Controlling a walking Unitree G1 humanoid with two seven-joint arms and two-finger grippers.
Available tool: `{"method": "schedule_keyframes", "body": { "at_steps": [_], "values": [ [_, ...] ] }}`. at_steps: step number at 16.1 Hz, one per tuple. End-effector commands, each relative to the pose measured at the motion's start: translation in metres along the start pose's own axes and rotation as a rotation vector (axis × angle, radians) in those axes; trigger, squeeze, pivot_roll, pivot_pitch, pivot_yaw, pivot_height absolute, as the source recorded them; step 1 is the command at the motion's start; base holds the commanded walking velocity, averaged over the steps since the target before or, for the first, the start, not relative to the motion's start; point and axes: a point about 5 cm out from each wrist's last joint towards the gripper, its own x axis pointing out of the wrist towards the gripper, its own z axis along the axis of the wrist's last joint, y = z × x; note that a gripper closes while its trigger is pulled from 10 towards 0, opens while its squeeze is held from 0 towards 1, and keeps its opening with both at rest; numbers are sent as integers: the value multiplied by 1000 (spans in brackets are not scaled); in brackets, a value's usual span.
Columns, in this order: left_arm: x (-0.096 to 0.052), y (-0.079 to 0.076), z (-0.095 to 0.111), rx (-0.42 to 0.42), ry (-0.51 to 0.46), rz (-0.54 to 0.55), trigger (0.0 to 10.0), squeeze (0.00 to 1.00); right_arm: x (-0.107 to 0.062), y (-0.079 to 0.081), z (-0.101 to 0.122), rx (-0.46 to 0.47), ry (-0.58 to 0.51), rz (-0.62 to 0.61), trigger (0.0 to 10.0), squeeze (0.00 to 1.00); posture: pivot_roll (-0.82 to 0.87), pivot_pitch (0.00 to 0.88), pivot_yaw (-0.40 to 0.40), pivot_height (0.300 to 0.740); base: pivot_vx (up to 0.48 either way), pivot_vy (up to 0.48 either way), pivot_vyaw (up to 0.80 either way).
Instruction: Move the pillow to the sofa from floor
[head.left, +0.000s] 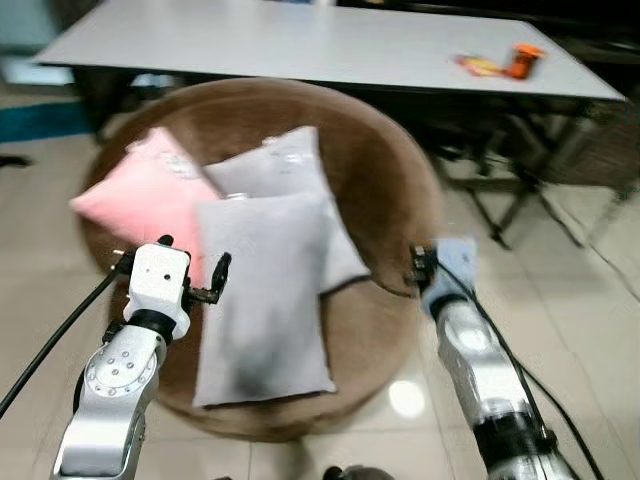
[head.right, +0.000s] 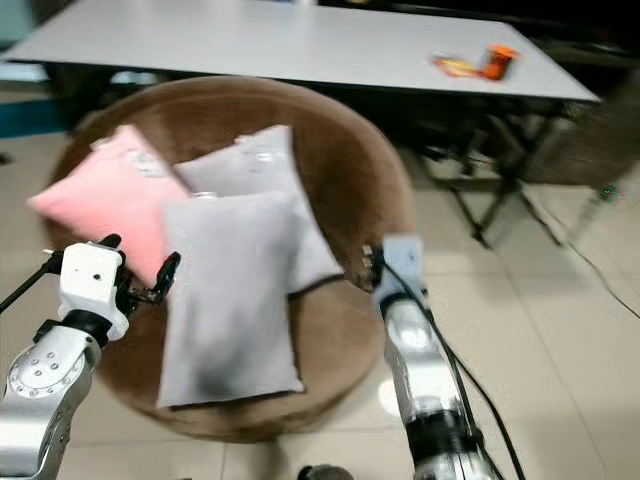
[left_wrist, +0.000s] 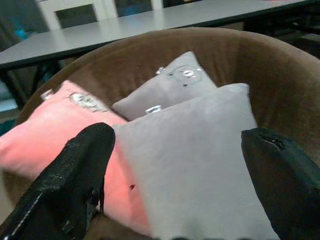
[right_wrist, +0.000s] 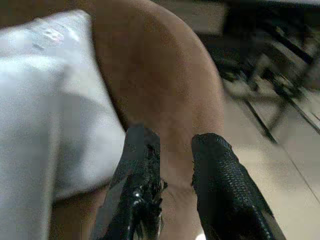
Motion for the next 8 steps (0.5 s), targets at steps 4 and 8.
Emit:
{"method": "schedule_keyframes", "body": {
  "at_steps": [4,8],
  "values": [
    [-2,1,1,11,-20,51,10000,0,0,0,15,6,-3,5,10000,0,-28,0,-67,740,0,0,-788],
    [-3,0,-1,-3,-18,59,10000,0,-3,3,22,-20,9,31,10000,0,-31,0,-73,740,0,0,-794]
  ]
}}
